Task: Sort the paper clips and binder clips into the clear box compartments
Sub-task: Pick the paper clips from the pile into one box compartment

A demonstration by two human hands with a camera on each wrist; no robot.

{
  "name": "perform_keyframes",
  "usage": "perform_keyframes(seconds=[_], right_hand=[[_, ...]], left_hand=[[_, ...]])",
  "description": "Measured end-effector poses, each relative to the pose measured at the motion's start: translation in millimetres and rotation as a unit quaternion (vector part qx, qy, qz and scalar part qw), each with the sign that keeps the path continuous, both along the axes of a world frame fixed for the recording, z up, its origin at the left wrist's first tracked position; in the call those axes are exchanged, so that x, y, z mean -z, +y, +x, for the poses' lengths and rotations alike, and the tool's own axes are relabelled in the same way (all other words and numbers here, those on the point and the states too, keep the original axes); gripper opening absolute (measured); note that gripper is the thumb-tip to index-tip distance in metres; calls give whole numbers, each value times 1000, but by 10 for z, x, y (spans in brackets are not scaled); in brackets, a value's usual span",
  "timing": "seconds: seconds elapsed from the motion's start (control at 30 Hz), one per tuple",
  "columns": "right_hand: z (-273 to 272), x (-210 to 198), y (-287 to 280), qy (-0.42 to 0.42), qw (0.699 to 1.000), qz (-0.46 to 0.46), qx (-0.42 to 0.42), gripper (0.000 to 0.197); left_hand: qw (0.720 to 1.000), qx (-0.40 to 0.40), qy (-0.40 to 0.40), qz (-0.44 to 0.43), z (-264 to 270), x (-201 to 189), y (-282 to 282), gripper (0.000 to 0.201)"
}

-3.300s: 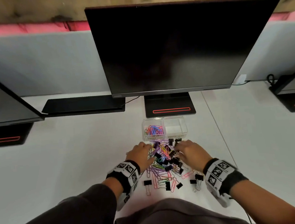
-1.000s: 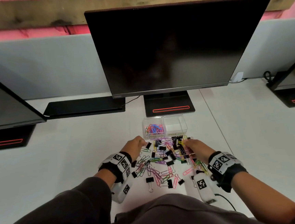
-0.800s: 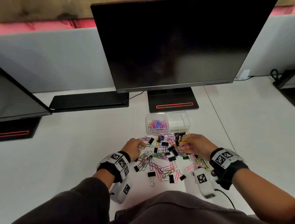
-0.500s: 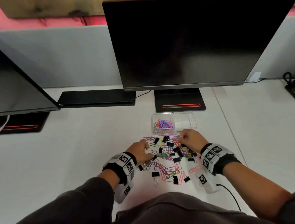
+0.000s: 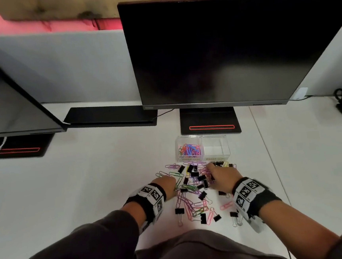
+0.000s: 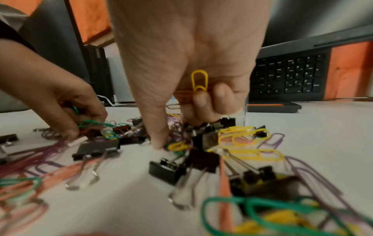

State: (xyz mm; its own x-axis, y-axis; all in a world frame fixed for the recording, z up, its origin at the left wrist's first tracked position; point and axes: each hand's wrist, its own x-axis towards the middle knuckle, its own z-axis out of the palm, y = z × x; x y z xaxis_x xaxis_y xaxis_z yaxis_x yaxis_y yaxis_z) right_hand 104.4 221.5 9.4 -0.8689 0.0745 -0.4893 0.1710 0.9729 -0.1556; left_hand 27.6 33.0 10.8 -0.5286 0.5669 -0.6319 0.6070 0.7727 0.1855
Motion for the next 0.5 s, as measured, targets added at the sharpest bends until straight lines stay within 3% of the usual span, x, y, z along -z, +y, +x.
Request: perform_keyframes(seconds=[0.1,0.23,0.5], right_hand=[[0,5,24,35,999,16,-12,29],[20,-32,69,58,998,22,-13,21],[36,-241,260,81,984,-96,126,24]], left_hand=[[1000,12,1,-7,-20,-6,24,34],[1000,-10,-10,13,-63,-59,15,36],[992,-66,-14,110,-161,-337,109,38]])
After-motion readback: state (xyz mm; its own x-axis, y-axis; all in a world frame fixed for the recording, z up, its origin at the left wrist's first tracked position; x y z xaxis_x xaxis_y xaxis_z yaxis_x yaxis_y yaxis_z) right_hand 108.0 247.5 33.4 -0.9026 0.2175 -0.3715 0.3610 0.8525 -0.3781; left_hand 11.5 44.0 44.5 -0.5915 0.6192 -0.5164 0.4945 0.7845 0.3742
